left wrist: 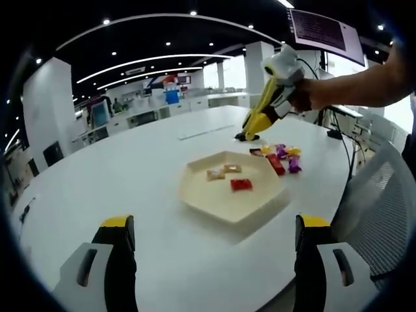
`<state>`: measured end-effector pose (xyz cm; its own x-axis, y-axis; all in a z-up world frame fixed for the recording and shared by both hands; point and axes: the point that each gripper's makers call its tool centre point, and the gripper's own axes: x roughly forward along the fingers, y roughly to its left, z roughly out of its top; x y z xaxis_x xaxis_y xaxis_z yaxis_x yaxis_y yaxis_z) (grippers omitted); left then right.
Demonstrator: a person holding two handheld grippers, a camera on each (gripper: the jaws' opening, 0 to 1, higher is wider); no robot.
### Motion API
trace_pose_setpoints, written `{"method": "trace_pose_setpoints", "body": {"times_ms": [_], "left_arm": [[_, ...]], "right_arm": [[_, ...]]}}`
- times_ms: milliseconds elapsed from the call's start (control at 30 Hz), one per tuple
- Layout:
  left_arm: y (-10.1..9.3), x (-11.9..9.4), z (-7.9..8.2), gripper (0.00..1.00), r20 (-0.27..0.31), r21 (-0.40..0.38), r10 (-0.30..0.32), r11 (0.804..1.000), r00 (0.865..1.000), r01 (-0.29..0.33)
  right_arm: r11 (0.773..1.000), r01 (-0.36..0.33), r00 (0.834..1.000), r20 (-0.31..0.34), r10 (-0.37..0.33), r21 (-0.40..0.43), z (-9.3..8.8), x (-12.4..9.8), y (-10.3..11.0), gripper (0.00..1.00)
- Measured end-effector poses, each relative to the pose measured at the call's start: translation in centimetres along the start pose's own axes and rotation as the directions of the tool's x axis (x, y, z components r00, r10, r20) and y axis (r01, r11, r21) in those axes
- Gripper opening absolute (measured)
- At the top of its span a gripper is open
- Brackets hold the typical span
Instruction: Place the target food into the container with the food tongs after gripping and lifting it, then release it inside without dropping or visibly crushing the food.
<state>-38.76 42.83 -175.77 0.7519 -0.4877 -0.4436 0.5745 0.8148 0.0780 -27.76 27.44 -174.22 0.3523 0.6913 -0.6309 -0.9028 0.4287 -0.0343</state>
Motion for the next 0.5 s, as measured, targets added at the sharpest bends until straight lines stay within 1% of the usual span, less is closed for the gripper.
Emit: {"method": "trace_pose_setpoints", "body": {"times_ms": [167,333,400,467,500], "left_arm": [[0.04,-0.01,0.04,0.99,0.003,-0.002,0.001,1.000,1.000,-0.001],[0.07,-0.02,0.06,0.99,0.004,-0.003,0.003,1.000,1.000,-0.003],[0.05,-0.04,0.10,0.99,0.005,-0.003,0.003,1.000,1.000,-0.003],[0.05,-0.04,0.08,0.99,0.004,-0.002,0.004,1.000,1.000,-0.004],[0.06,-0.04,0.08,0.99,0.004,-0.002,0.004,1.000,1.000,-0.004]], "right_arm": [[1.000,-0.015,1.000,-0.013,0.015,-0.012,-0.06,0.77,0.81,0.20],[1.000,-0.018,1.000,-0.021,0.018,-0.017,-0.31,1.03,1.06,0.20],[1.000,-0.020,1.000,-0.019,0.020,-0.020,-0.31,1.03,1.16,0.20],[0.999,-0.012,1.000,-0.005,0.012,-0.040,-0.14,1.06,1.05,0.22],[0.999,-0.020,1.000,-0.002,0.020,-0.036,-0.14,1.11,1.07,0.22]]}}
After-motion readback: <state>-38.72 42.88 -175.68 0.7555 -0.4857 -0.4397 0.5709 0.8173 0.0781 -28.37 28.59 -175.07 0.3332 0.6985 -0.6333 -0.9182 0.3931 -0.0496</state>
